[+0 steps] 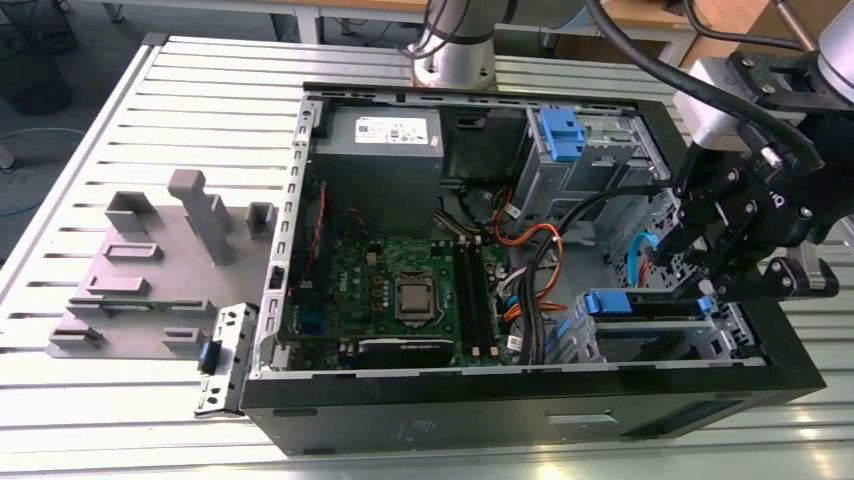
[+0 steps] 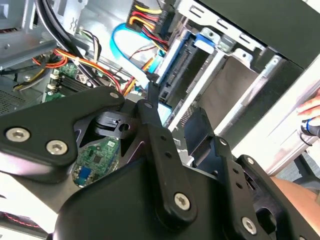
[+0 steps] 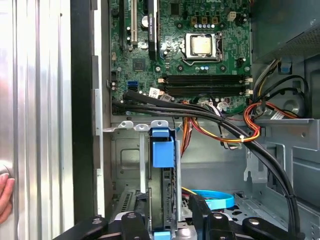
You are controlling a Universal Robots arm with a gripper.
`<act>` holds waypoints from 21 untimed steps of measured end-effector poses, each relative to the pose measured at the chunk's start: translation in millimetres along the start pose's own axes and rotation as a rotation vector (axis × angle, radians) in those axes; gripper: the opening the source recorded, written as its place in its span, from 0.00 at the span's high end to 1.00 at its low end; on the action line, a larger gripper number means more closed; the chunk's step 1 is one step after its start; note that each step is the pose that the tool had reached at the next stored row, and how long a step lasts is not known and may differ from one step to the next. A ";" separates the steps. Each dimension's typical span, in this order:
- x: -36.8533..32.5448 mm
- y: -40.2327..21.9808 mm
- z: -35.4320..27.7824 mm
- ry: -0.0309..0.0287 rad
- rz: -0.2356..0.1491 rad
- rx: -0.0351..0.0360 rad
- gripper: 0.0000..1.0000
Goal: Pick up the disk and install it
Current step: 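Insert the first disk wire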
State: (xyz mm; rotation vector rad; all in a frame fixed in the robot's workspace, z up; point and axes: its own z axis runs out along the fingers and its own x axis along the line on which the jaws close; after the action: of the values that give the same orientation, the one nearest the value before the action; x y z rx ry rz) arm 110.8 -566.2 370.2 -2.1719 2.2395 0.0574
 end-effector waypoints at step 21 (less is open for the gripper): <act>-9.4 -3.8 16.7 0.0181 0.000 0.0006 0.52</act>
State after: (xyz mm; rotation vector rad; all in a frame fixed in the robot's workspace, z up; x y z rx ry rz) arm 114.7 -556.2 353.8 -2.1806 2.2490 0.0373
